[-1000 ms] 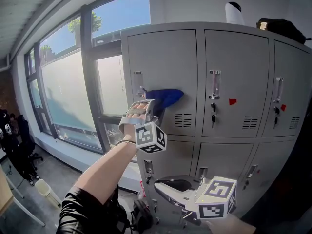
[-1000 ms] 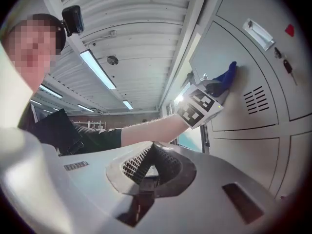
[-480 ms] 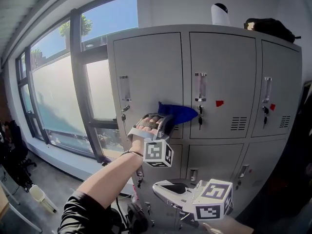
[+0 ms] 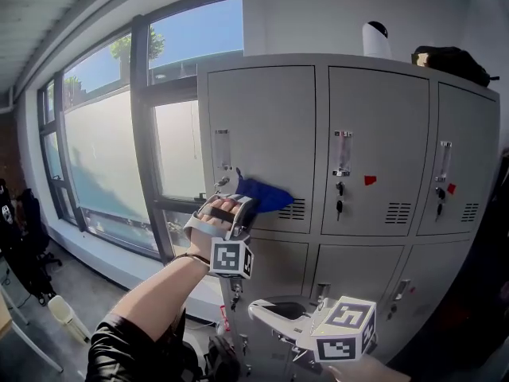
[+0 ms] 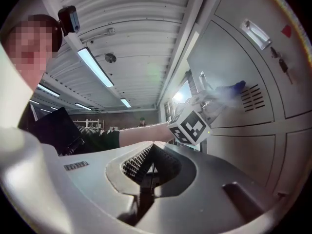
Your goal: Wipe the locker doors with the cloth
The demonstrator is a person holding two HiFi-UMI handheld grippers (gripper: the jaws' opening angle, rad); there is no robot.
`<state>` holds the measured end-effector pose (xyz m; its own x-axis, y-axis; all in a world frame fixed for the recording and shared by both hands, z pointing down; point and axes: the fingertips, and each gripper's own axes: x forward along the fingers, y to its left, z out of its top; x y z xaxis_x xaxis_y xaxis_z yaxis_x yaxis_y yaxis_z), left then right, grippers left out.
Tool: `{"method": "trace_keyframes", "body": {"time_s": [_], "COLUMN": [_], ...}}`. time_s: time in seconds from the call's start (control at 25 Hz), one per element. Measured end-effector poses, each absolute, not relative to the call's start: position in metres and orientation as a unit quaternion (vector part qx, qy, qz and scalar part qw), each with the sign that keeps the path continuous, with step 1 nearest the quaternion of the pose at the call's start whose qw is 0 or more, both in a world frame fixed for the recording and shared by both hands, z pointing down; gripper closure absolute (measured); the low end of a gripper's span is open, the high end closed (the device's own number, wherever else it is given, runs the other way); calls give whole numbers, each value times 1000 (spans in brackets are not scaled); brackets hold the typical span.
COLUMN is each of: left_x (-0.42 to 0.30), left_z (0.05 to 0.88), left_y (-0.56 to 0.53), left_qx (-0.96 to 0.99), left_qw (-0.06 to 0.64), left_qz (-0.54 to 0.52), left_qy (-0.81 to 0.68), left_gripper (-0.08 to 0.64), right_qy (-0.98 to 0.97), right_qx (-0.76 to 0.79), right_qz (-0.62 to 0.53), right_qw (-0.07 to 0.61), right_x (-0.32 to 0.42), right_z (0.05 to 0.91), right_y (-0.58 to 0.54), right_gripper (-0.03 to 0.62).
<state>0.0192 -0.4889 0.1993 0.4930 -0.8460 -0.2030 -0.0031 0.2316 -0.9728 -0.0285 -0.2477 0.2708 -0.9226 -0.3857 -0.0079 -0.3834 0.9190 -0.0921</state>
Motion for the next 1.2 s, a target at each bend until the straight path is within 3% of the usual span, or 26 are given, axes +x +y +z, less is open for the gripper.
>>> {"method": "trace_keyframes", "body": {"time_s": [0.24,0.48,0.96,1.2], "left_x": [-20,-3,101,98], "left_z": [198,203,217,236], "left_y": [-510,-516,-478,-468], "left_qx": [-549,-603,-620,-629], "left_qw": [638,595,646,647], "left_qz": [-318,-287,-253,-258], "left_qy": [437,447,367,344], "left_gripper": [500,500,500,500], "right_qy": [982,979,973,973], "right_qx": [-185,-199,-224,-225], "right_qz": [-45,-47,-54,-57], "right_qw": [3,0,1,0], "right_x": [-41,-30,-9,-8], "right_z": [274,278,283,287], "right_y": [-245,-247,-251,-251], "right_gripper": [586,586,586,586]}}
